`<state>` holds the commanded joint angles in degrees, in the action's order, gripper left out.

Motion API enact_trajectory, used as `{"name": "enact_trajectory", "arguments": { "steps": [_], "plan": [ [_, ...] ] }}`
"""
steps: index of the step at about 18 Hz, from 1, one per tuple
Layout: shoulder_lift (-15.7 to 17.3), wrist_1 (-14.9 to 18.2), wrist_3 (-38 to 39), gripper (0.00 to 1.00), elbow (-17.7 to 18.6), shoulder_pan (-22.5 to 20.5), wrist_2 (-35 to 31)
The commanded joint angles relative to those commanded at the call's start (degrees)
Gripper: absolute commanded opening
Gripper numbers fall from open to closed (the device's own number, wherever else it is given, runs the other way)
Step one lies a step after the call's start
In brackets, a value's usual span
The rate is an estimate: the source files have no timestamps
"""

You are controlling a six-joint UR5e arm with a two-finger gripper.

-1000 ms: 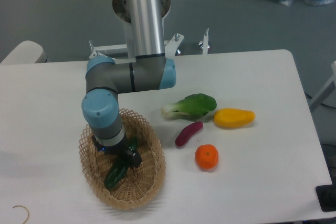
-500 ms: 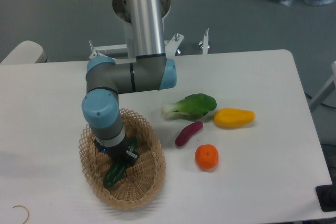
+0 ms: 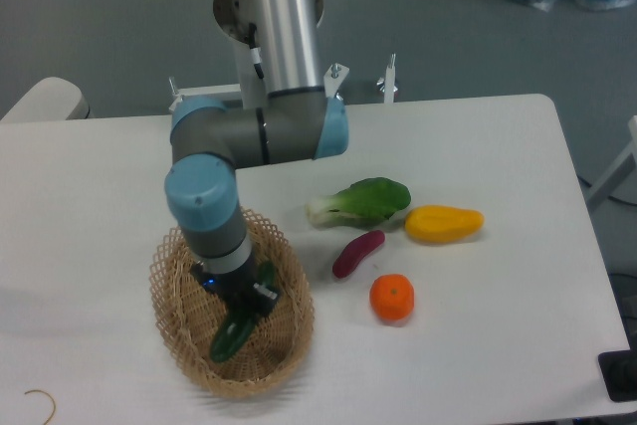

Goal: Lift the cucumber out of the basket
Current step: 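Lift the cucumber out of the basket, then carry the held cucumber away from the basket beside the yellow pepper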

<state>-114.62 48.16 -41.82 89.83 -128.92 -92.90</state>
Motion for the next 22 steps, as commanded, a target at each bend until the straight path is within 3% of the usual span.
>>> {"name": "enact_trajectory", "arguments": {
  "steps": [2,5,8,10,11,19,22],
  "plan": [
    [1.1,0.2,-3.1,0.19,-0.8,-2.7,-0.1],
    [2.5,3.0,-10.4,0.19,-2.3,-7.8,0.1],
    [2.4,9.7,-13.5,0.19,-6.6,-11.8,0.2],
    [2.3,15.4,-19.0,0.19,-9.6,-14.4,0.3],
    [2.4,16.7,-21.7,0.19,-10.5,-15.7,0.3],
    [2.5,17.3,-38.1,0.19,-11.4,-23.5,4.3],
    [2.4,17.2,-39.0,0.19,-11.2,-24.4,4.2]
  ]
}}
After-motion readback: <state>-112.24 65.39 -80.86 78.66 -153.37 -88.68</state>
